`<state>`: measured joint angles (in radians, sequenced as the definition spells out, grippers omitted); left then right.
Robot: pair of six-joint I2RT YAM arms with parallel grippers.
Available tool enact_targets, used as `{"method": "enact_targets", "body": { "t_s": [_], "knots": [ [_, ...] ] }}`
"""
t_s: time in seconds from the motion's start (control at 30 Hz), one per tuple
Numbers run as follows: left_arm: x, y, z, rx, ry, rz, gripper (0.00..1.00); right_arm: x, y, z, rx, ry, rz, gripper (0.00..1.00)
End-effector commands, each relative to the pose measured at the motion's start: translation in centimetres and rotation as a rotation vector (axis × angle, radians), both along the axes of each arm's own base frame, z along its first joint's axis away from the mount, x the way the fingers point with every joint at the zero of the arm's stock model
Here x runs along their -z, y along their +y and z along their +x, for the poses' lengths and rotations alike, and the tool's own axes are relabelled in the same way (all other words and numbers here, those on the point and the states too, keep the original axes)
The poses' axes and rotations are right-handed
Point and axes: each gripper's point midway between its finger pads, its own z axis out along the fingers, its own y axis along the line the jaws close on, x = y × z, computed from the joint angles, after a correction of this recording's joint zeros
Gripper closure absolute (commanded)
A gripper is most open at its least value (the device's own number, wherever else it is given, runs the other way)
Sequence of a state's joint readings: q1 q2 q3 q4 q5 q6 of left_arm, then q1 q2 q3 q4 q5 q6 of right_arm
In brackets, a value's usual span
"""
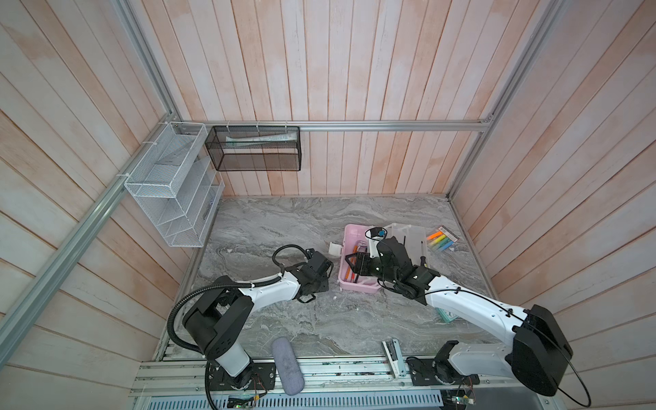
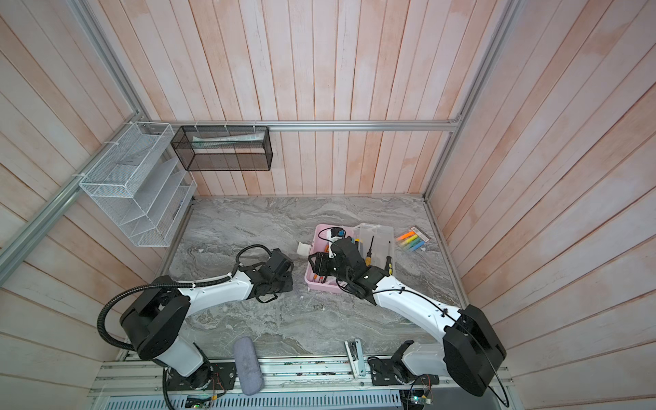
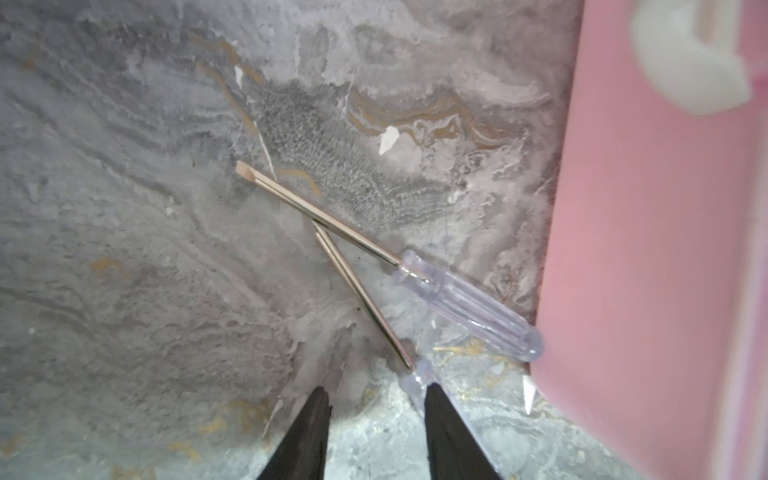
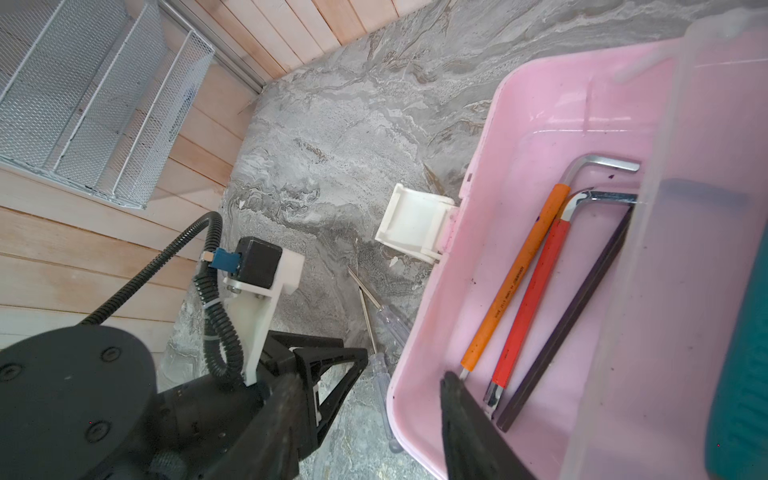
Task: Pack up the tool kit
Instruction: 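Lower the left gripper and close it on a clear-handled screwdriver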
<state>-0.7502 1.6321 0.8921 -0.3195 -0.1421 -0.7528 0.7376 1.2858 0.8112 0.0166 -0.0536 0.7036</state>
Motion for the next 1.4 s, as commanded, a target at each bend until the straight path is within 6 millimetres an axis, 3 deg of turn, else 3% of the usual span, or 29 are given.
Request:
{"method": "enact_targets", "body": {
  "t_s": [0.0,0.2,0.5,0.7,0.93,1.1,1.37],
  "knots": [
    [-0.9,-0.8,0.5,-0.012,-0.018,-0.009,0.59,-0.3,-0.3,0.2,-0.005,-0.015,0.026,0.47],
    [0.6,-2.0,0.4,-0.004,0.021,0.018,0.59,-0.2,-1.0,0.4,-0.003,-0.017,0.040,0.47],
    [2.1,-2.1,0.0,-0.008,0.064,0.049,0.65,0.2,-2.5,0.3,-0.002,-0.005,0.077,0.47],
    [2.8,-2.2,0.2,0.002,0.075,0.080,0.81,0.3,-3.0,0.4,0.001,-0.003,0.101,0.47],
    [2.7,-1.7,0.3,0.010,0.064,0.115,0.81,0.5,-3.2,0.6,0.010,0.002,0.103,0.47],
    [2.7,-1.3,0.2,0.013,0.055,0.124,0.87,0.4,-3.1,0.7,0.014,0.005,0.111,0.47],
    [0.5,-0.7,0.4,0.008,0.010,0.094,0.87,-0.2,-3.1,0.8,0.017,-0.002,0.121,0.47]
  ]
}}
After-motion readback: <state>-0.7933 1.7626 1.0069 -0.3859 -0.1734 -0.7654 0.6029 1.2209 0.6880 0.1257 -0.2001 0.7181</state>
